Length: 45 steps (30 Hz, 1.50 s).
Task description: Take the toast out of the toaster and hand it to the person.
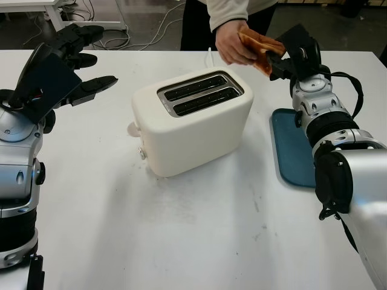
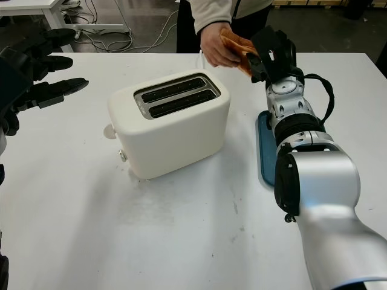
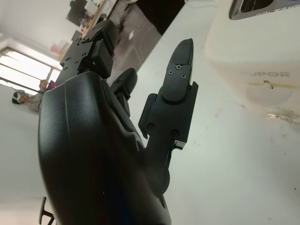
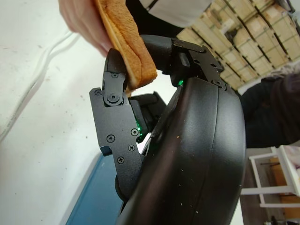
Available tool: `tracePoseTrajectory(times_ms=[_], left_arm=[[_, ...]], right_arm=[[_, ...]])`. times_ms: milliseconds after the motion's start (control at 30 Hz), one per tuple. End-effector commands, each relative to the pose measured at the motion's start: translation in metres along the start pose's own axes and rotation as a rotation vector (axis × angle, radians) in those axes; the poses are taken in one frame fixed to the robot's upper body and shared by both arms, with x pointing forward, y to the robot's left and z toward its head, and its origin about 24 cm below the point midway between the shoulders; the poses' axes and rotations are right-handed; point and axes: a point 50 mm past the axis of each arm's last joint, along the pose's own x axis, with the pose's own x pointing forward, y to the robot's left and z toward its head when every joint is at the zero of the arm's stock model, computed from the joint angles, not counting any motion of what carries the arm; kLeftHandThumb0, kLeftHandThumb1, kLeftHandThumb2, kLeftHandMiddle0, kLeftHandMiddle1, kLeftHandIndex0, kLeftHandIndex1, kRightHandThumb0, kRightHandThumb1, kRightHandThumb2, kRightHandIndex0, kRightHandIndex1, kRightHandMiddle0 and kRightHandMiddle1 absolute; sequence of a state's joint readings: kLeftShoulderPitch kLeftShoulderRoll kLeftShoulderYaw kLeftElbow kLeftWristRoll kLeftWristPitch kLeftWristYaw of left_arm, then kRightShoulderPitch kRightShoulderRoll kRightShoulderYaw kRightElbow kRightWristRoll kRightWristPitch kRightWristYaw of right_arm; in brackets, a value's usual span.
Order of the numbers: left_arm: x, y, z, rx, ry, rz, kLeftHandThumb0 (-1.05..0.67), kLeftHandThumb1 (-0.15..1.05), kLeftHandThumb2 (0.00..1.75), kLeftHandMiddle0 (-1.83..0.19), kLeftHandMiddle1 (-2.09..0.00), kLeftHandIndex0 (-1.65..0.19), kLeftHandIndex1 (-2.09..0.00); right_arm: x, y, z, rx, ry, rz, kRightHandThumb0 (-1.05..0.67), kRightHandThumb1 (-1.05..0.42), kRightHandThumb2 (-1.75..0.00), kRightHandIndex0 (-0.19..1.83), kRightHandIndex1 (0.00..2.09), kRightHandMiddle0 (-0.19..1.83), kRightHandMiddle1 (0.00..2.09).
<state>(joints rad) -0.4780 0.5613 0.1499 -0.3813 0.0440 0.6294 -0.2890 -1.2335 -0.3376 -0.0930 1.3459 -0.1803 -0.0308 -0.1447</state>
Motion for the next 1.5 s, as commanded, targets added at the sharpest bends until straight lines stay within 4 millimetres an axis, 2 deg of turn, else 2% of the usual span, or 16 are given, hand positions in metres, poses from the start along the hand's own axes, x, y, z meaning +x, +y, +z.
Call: tracePoseTrajectory(times_ms=[0,133,167,200,300,333,367,433,500,567,633,733,800,933,1200,1467], left_arm=[[0.0,0.001,0.001,0.002,-0.007,0.011,-0.32,0.92,0.1,-0.05,-0.79,-0.21,-0.31],[-0.001,0.001,0.001,0.013,-0.003,0.01,-0.32,0.92,0.1,-0.05,-0.79,-0.22,-0.31],[-0.001,0.001,0.0,0.007,-0.004,0.011,-0.32,0.92,0.1,-0.05,-0.79,-0.22,-0.3],[-0.001,0.001,0.0,-0.001,-0.003,0.012,-0.32,0.92,0.1,-0.05,-0.79,-0.22,-0.3],[-0.001,0.001,0.0,-0.019,0.006,0.011,-0.33,0.92,0.1,-0.03,-0.78,-0.21,-0.29],[-0.001,0.001,0.0,-0.018,0.006,0.011,-0.33,0.92,0.1,-0.03,-0.78,-0.21,-0.29],[-0.001,0.001,-0.001,-0.016,0.005,0.011,-0.34,0.92,0.1,-0.03,-0.78,-0.21,-0.28],[-0.002,0.001,-0.002,-0.009,0.005,0.016,-0.36,0.92,0.09,-0.04,-0.78,-0.22,-0.28],[-0.003,0.001,-0.003,-0.015,0.007,0.022,-0.38,0.92,0.1,-0.04,-0.78,-0.22,-0.28],[-0.005,0.001,-0.006,-0.036,0.007,0.028,-0.37,0.92,0.11,-0.04,-0.77,-0.22,-0.27],[-0.006,0.002,-0.008,-0.053,0.009,0.033,-0.37,0.92,0.12,-0.03,-0.76,-0.21,-0.26],[-0.009,0.002,-0.01,-0.046,-0.001,0.043,-0.38,0.92,0.14,-0.04,-0.77,-0.21,-0.26],[-0.011,0.001,-0.01,-0.06,-0.008,0.047,-0.38,0.92,0.14,-0.04,-0.77,-0.22,-0.26],[-0.02,-0.006,-0.014,-0.136,-0.025,0.057,-0.4,0.92,0.13,-0.01,-0.76,-0.2,-0.24],[-0.041,-0.028,-0.023,-0.243,0.003,0.101,-0.44,0.92,0.22,0.0,-0.64,-0.15,-0.21],[-0.07,-0.063,-0.031,-0.311,0.063,0.158,-0.41,0.92,0.35,0.0,-0.5,-0.11,-0.14]], right_arm=[[0.001,-0.001,0.003,-0.001,0.001,-0.004,-0.28,-0.92,-0.37,0.73,1.75,0.29,1.75],[0.001,-0.001,0.002,0.026,-0.003,0.029,-0.26,-0.92,-0.36,0.73,1.75,0.32,1.75],[0.001,-0.001,0.001,0.043,0.001,0.045,-0.24,-0.92,-0.39,0.71,1.75,0.36,1.6],[0.0,-0.001,0.0,0.053,0.004,0.061,-0.23,-0.92,-0.39,0.7,1.75,0.38,1.56],[0.0,-0.002,-0.001,0.039,-0.005,0.094,-0.23,-0.92,-0.37,0.69,1.75,0.35,1.72],[0.0,-0.003,-0.001,0.03,-0.014,0.097,-0.29,-0.92,-0.37,0.74,1.75,0.41,1.73],[0.0,-0.004,-0.001,0.022,-0.02,0.101,-0.39,-0.92,-0.39,0.66,1.63,0.49,1.52],[0.0,-0.006,0.0,0.003,-0.034,0.145,-0.56,-0.92,-0.45,0.61,0.94,0.55,0.8],[0.0,-0.007,0.0,0.01,-0.043,0.186,-0.69,-0.92,-0.49,0.37,0.3,0.39,0.21],[0.0,-0.009,0.001,0.044,-0.065,0.201,-0.74,-0.92,-0.47,0.28,0.12,0.3,0.05],[-0.001,-0.01,0.001,0.096,-0.102,0.224,-0.77,-0.92,-0.43,0.2,0.03,0.25,0.01],[-0.006,-0.013,0.001,0.109,-0.211,0.288,-0.72,-0.92,-0.48,0.1,0.0,0.14,0.0],[-0.01,-0.013,-0.002,0.112,-0.273,0.294,-0.71,-0.92,-0.47,0.14,0.03,0.2,0.04],[-0.028,-0.004,-0.023,0.12,-0.363,0.318,-0.6,-0.92,-0.49,0.15,0.03,0.17,0.02],[-0.068,0.01,-0.065,0.222,-0.366,0.344,-0.66,-0.92,-0.56,0.11,0.01,0.13,0.0],[-0.117,0.021,-0.088,0.294,-0.307,0.345,-0.7,-0.92,-0.63,0.09,0.0,0.11,0.0]])
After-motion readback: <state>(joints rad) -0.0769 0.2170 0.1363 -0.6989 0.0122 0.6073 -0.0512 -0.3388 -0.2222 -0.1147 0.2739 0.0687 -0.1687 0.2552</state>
